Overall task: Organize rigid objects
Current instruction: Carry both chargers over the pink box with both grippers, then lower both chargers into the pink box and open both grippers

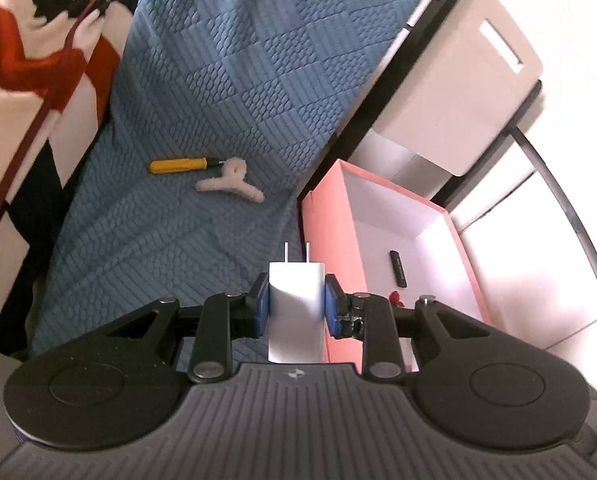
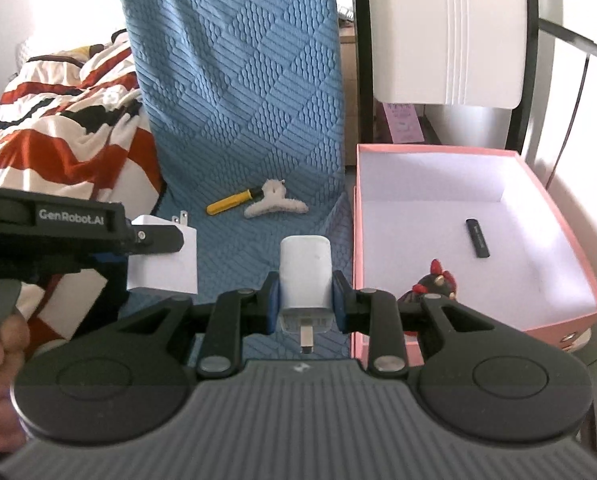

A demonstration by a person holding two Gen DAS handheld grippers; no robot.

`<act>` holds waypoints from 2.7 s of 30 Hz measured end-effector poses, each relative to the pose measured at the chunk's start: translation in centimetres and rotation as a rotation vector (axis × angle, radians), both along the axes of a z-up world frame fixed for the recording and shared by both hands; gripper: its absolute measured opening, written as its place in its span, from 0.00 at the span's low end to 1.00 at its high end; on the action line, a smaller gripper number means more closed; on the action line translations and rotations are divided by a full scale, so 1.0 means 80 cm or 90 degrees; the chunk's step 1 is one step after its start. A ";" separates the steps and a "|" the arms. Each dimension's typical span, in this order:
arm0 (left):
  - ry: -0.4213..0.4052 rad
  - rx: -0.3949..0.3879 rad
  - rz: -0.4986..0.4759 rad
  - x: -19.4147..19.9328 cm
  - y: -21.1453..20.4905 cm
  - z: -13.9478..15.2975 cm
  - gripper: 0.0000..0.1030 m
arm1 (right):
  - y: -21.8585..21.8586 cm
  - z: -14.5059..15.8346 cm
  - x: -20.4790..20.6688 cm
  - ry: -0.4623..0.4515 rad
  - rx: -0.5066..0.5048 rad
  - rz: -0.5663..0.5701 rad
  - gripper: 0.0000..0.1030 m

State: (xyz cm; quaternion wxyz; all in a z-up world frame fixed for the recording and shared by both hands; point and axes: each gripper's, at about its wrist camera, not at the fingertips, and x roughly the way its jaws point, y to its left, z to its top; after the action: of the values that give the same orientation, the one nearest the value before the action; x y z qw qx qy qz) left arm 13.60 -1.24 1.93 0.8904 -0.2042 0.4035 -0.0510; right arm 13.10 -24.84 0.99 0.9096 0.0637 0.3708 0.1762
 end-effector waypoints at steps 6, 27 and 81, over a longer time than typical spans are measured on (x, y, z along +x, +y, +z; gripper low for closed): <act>-0.001 0.011 -0.012 -0.015 -0.015 0.018 0.31 | -0.013 0.015 -0.005 -0.002 -0.003 0.002 0.29; 0.011 -0.006 -0.091 0.044 -0.161 0.025 0.31 | -0.140 0.016 0.020 -0.007 -0.008 -0.067 0.29; 0.169 0.058 -0.185 0.184 -0.336 -0.126 0.32 | -0.251 -0.185 0.172 0.211 0.018 -0.074 0.29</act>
State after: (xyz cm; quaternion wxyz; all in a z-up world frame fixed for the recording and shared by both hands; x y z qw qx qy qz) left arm 28.34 -28.15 -8.14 0.8208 -0.1083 0.5447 -0.1335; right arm 26.84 -44.91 -13.81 0.8435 0.1262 0.5091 0.1154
